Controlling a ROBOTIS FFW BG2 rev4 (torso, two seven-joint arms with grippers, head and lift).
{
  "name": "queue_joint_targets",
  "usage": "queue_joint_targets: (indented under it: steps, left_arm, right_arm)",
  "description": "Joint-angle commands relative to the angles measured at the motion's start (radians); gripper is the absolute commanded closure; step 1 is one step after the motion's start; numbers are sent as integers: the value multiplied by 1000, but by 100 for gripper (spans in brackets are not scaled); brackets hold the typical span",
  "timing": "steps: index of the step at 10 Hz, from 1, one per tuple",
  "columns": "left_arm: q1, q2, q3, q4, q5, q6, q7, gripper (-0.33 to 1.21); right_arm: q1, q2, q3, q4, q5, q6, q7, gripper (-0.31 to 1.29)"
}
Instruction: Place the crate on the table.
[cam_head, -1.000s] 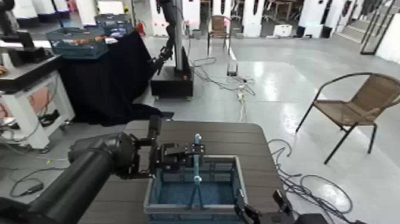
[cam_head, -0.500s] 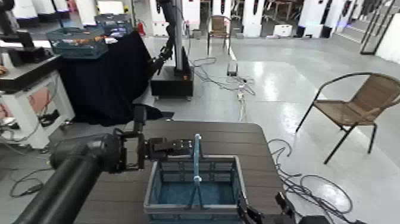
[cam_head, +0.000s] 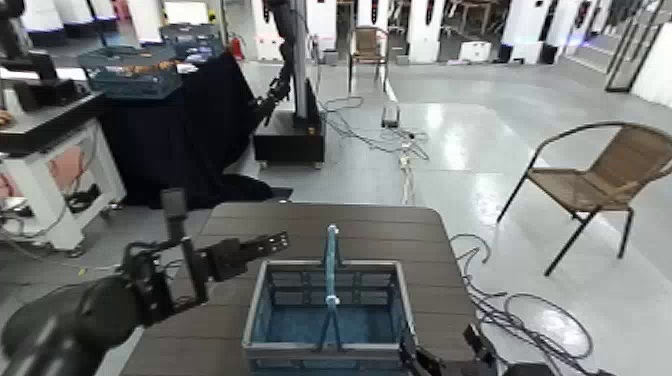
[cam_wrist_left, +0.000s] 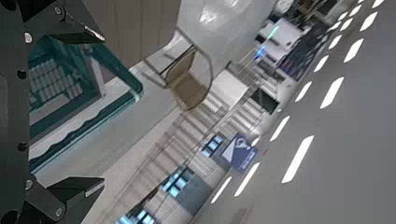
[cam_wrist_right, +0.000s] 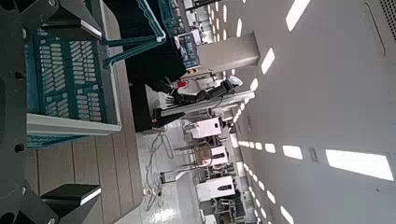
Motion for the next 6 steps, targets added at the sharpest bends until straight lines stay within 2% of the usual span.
queue_joint_targets:
  steps: [1, 3, 6]
  left_arm:
    - [200, 7, 78, -176, 23, -217, 81, 21]
    - [337, 7, 72, -259, -3, -427, 150, 21]
    - [536, -41, 44, -326, -107, -723, 360, 21]
  right_arm:
    - [1, 0, -1, 0, -4, -7, -1, 15]
    - [4, 0, -3, 0, -7, -17, 0, 15]
    - [9, 0, -7, 0, -8, -29, 0, 15]
